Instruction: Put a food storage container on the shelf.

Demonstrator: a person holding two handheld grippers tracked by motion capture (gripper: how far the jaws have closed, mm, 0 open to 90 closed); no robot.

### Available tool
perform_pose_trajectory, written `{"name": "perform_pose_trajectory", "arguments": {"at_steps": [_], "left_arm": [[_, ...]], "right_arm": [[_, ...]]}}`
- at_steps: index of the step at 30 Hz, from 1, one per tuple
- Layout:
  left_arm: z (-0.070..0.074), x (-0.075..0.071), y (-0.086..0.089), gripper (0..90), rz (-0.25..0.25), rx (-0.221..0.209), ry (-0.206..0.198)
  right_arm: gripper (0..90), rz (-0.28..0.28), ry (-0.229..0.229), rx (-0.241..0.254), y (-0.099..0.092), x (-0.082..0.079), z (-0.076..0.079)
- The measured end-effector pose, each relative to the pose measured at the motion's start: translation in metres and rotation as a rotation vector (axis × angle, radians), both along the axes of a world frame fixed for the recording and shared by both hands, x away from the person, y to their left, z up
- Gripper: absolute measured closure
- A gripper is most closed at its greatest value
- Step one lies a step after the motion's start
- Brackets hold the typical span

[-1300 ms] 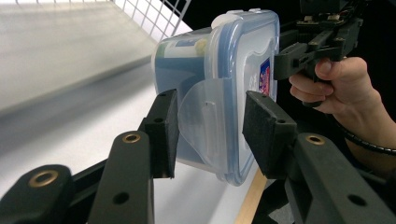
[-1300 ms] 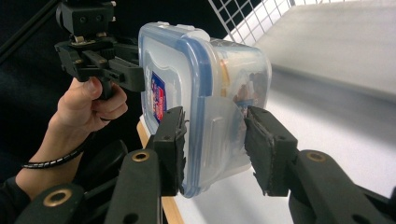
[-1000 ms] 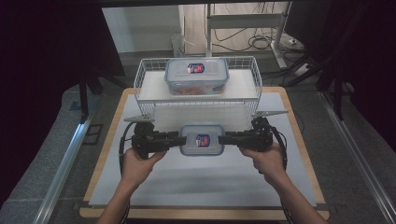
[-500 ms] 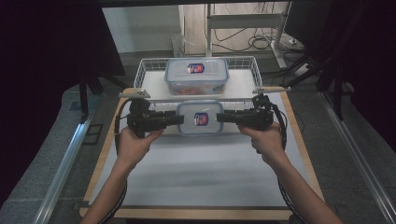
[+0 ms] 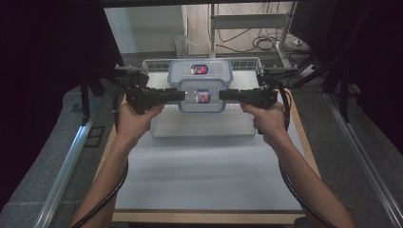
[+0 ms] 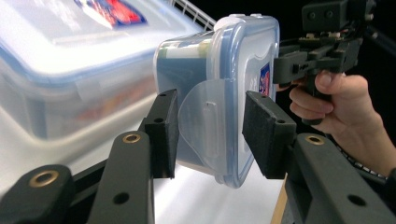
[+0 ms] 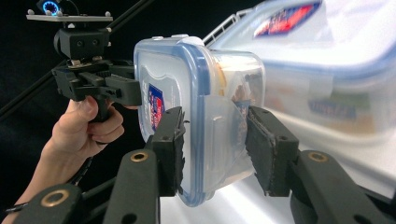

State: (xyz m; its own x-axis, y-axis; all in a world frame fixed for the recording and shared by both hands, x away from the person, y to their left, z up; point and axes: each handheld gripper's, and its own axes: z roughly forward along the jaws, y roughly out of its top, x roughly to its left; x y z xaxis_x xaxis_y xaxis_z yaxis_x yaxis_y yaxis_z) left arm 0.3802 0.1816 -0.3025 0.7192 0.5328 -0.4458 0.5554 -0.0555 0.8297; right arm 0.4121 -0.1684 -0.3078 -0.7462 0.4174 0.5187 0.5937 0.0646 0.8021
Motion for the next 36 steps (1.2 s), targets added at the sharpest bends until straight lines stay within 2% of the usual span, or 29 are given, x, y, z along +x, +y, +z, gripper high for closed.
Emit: {"name": "perform_pose_trajectory", "arguments": {"at_steps": [8, 16, 26, 30, 36], "left_arm": [[0.016, 0.021, 0.007, 56.8, 0.017, -0.046, 0.005], [0.025, 0.043, 0.01, 56.8, 0.038, -0.081, 0.016], [0.023, 0.063, 0.01, 56.6, 0.051, -0.106, 0.043], [0.021, 0.068, 0.01, 56.4, 0.057, -0.108, 0.057], [0.02, 0.07, 0.009, 56.0, 0.071, -0.114, 0.052]], "right_arm": [[57.7, -0.019, -0.012, -0.001, 0.007, 0.02, 0.023], [57.7, -0.042, 0.009, 0.025, 0.01, 0.041, 0.036], [57.8, -0.068, 0.03, 0.046, 0.011, 0.062, 0.038], [57.7, -0.071, 0.04, 0.044, 0.011, 0.067, 0.038], [57.3, -0.072, 0.058, 0.054, 0.01, 0.072, 0.033]]}}
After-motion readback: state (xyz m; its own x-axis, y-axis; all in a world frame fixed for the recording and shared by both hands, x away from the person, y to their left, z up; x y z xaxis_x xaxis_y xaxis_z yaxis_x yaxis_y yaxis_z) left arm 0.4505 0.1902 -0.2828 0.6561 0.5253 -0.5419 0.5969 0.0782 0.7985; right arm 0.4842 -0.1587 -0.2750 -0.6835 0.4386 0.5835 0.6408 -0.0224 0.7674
